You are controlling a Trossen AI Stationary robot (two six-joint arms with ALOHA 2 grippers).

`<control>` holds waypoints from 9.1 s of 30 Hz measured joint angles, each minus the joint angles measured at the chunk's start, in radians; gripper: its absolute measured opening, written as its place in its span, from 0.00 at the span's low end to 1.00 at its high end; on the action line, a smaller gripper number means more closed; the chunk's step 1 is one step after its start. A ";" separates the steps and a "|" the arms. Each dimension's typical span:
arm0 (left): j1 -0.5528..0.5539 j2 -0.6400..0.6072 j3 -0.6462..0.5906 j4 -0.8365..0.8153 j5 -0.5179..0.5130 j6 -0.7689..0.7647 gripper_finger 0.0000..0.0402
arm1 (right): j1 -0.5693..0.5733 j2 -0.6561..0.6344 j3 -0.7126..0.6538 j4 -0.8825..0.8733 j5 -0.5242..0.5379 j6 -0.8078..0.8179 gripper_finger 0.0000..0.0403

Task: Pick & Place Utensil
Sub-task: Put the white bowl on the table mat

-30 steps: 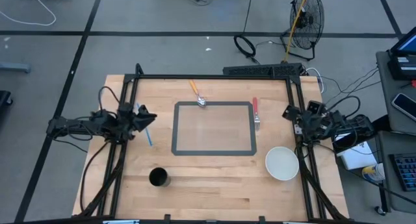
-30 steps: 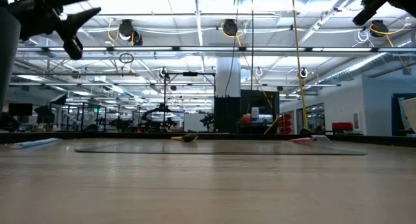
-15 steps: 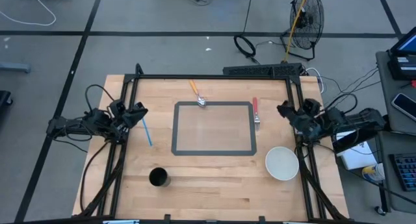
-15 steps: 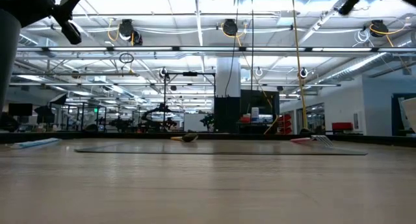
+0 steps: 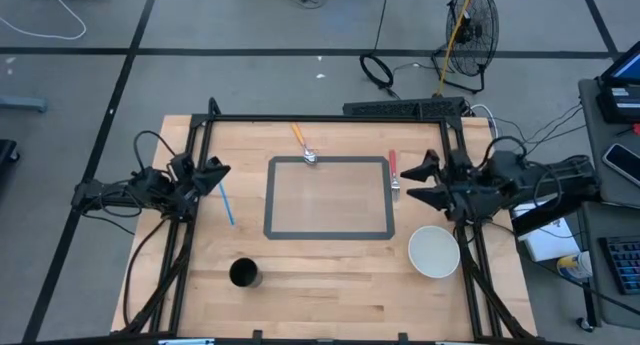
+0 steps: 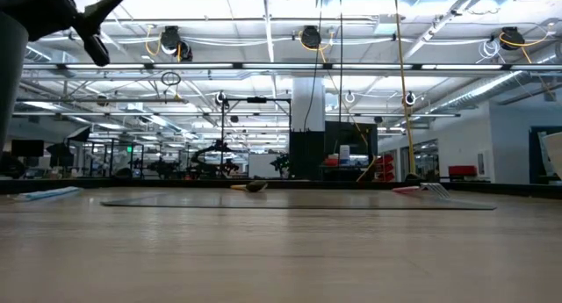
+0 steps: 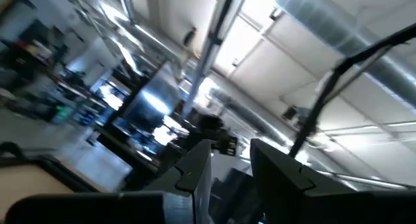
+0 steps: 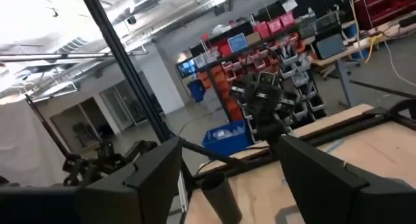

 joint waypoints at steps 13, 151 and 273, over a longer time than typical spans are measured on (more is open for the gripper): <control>0.001 0.004 0.015 -0.023 -0.042 -0.035 0.28 | 0.066 0.220 0.195 -0.056 -0.025 -0.147 0.63; 0.001 0.537 0.522 -0.546 -0.014 0.095 0.28 | 0.123 0.414 -0.047 -1.087 -0.267 0.640 0.01; 0.000 0.393 0.522 -0.702 0.021 0.090 0.28 | -0.464 1.203 0.578 -0.747 -0.186 0.156 0.01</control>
